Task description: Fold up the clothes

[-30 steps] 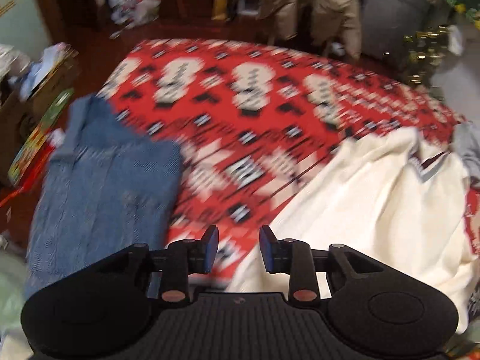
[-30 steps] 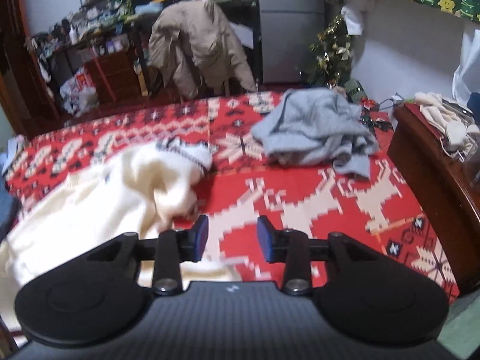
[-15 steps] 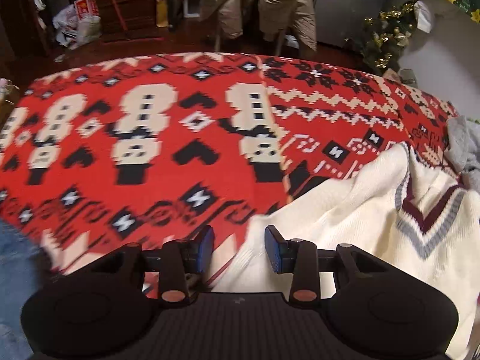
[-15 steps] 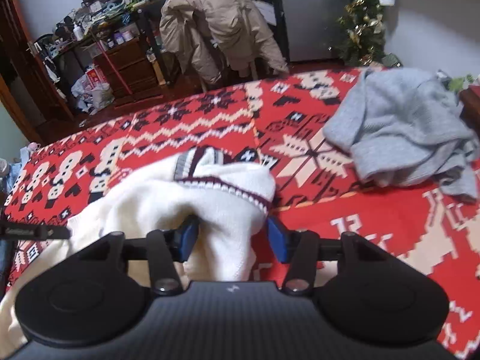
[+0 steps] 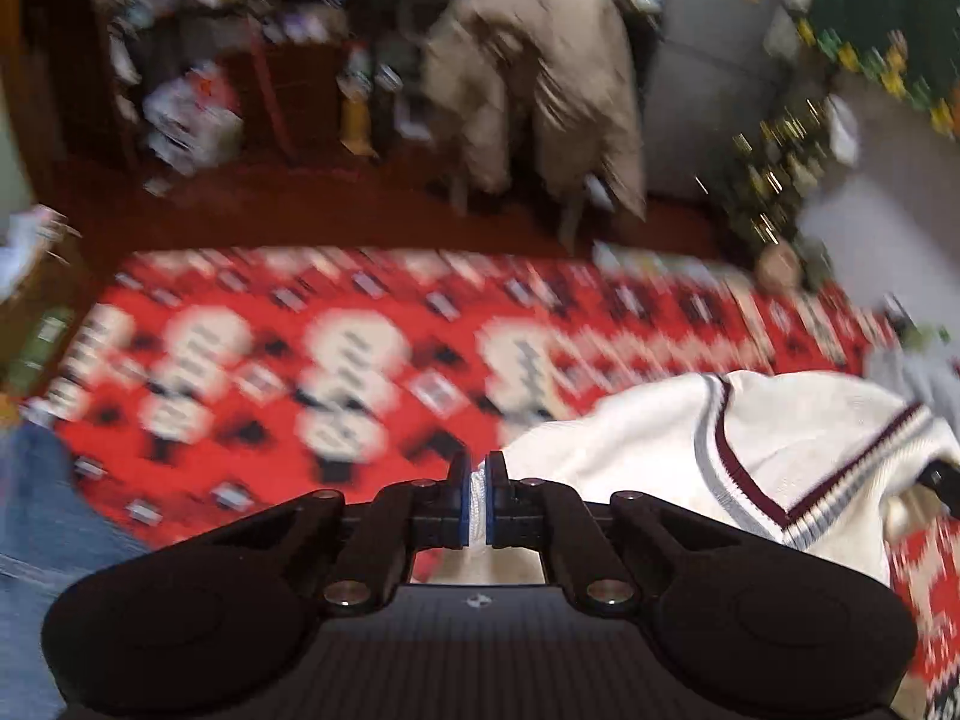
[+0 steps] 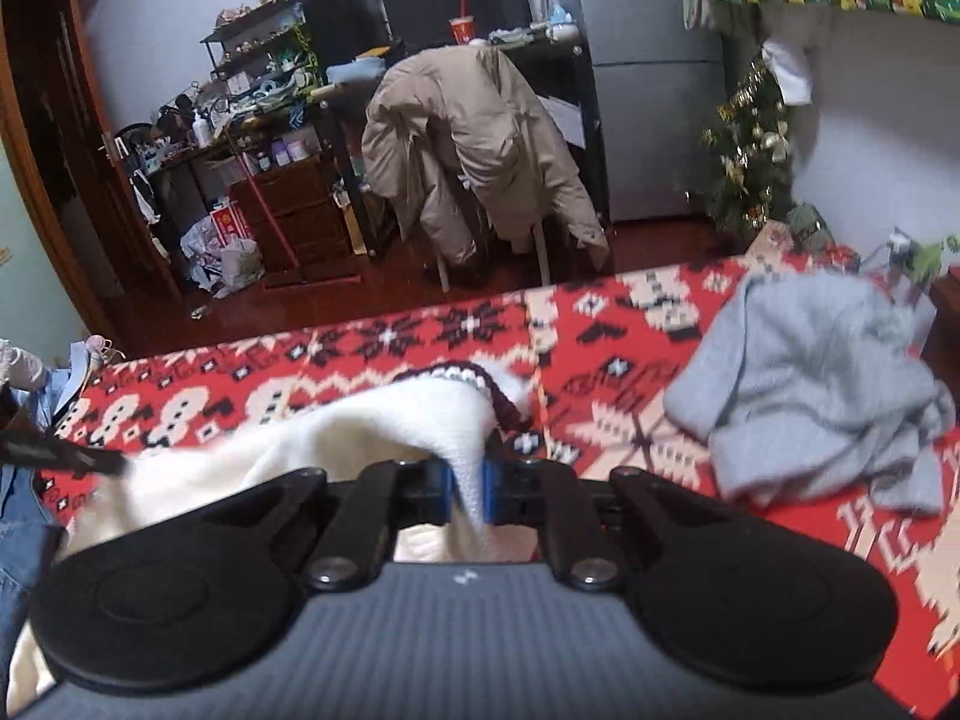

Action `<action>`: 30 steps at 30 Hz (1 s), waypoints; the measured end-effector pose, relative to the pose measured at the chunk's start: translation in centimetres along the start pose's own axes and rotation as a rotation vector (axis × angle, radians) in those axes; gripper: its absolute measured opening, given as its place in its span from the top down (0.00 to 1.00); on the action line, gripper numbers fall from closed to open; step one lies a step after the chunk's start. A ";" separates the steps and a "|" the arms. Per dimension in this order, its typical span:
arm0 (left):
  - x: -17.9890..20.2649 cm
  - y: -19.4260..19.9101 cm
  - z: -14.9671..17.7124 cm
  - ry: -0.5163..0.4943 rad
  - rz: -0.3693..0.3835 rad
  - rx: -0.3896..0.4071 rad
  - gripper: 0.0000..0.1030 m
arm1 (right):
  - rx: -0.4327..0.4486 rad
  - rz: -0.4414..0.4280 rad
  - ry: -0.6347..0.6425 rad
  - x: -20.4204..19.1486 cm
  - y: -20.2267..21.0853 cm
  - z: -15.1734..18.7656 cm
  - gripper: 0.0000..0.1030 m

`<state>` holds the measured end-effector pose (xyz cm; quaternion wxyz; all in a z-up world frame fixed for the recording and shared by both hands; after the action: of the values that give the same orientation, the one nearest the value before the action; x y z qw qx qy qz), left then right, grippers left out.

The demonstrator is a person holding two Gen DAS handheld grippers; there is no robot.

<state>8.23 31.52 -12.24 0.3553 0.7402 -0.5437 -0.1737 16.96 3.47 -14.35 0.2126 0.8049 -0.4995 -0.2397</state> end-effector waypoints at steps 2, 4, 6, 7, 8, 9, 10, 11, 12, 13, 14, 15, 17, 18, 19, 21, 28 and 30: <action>-1.8 2.1 -1.9 0.027 -0.039 0.064 0.96 | 0.037 -0.018 0.041 -0.8 0.1 -2.2 0.91; -3.6 3.1 -3.1 0.051 -0.083 0.107 0.96 | 0.076 -0.013 0.106 -2.0 -0.2 -4.8 0.91; -5.0 2.4 -3.4 0.068 -0.133 0.106 0.95 | 0.105 -0.006 0.169 -3.3 -1.2 -7.3 0.91; -5.5 1.4 -3.2 0.073 -0.150 0.089 0.95 | 0.099 0.002 0.188 -3.8 -2.1 -8.0 0.91; -5.9 -0.1 -2.7 0.078 -0.169 0.065 0.95 | 0.075 0.006 0.205 -4.2 -3.4 -8.2 0.91; -6.3 -1.9 -2.0 0.086 -0.194 0.033 0.95 | 0.051 0.010 0.221 -4.6 -4.7 -8.5 0.91; -6.7 -3.7 -1.1 0.097 -0.215 -0.001 0.95 | 0.022 0.017 0.238 -5.0 -6.0 -8.4 0.90; -7.2 -5.1 -0.4 0.117 -0.225 -0.037 0.95 | -0.014 0.033 0.251 -5.2 -7.5 -7.8 0.89; -7.6 -6.3 0.3 0.141 -0.229 -0.073 0.94 | -0.048 0.053 0.262 -5.2 -8.8 -7.1 0.88; -8.1 -7.5 1.1 0.166 -0.233 -0.110 0.93 | -0.082 0.073 0.270 -5.2 -10.2 -6.2 0.79; -8.4 -8.1 1.6 0.194 -0.223 -0.130 0.92 | -0.111 0.090 0.264 -5.0 -11.1 -5.4 0.72; -8.6 -8.2 1.9 0.215 -0.208 -0.134 0.89 | -0.135 0.100 0.245 -4.7 -11.5 -4.7 0.72; -8.6 -7.7 2.0 0.206 -0.196 -0.130 0.79 | -0.147 0.080 0.203 -4.4 -11.0 -3.7 0.72; -8.6 -7.4 1.9 0.194 -0.195 -0.128 0.67 | -0.143 0.068 0.188 -4.2 -10.4 -3.4 0.72; -8.6 -7.0 1.9 0.182 -0.197 -0.128 0.64 | -0.139 0.071 0.188 -3.9 -9.6 -3.2 0.72; -8.5 -5.7 2.1 0.173 -0.201 -0.136 0.64 | -0.131 0.073 0.188 -3.3 -7.9 -2.9 0.72; -6.6 1.1 5.0 0.141 -0.154 -0.191 0.64 | -0.158 0.050 0.186 -1.7 0.6 -0.6 0.65; -5.6 3.5 6.7 0.124 -0.126 -0.215 0.64 | -0.170 0.038 0.192 -1.8 3.5 0.9 0.65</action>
<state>-0.39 33.94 -15.07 0.4537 0.7400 -0.4514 -0.2070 13.22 3.55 -12.73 0.3312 0.7936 -0.4699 -0.1991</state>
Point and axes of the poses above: each gripper's, at about its wrist camera, not at the fingertips, and y roughly against the way its jaws point, x to its right, z to its underside, the point moved 8 cm from there along -y, roughly the way its jaws point, and after that the axes turned 4 degrees about z, right-handed, at the moved point
